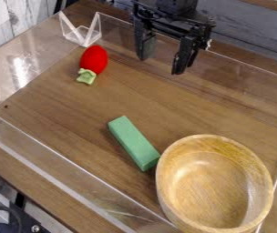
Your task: Move the red object to the right side of the table
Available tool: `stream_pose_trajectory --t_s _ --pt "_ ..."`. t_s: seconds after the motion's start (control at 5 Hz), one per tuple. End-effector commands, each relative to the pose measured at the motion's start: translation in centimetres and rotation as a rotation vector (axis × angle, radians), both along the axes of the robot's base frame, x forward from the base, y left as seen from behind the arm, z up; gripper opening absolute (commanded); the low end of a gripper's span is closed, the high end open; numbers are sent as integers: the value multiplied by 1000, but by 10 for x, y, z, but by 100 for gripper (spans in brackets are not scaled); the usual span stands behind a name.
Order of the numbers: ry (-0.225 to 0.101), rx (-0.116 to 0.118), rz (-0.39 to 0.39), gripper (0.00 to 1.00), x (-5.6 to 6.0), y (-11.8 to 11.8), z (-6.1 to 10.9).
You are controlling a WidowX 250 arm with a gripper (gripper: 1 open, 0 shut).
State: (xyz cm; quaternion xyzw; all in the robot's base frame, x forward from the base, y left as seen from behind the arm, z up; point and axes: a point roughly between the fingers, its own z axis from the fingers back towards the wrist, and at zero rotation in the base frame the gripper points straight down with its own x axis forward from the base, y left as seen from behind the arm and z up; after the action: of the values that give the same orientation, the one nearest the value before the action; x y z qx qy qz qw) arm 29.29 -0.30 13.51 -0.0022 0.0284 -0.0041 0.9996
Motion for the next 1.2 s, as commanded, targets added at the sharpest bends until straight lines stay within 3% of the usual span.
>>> stream_pose_trajectory --t_s 0.0,0.2,0.4,0.6,1.0 --pt "7 3 -71 100 3 13 -6" --pt "-15 10 -114 100 7 42 -6" --pt "-51 9 -77 100 8 83 -12" --pt "-85 9 -53 100 9 105 -20" --pt "-122 12 88 100 26 162 -23"
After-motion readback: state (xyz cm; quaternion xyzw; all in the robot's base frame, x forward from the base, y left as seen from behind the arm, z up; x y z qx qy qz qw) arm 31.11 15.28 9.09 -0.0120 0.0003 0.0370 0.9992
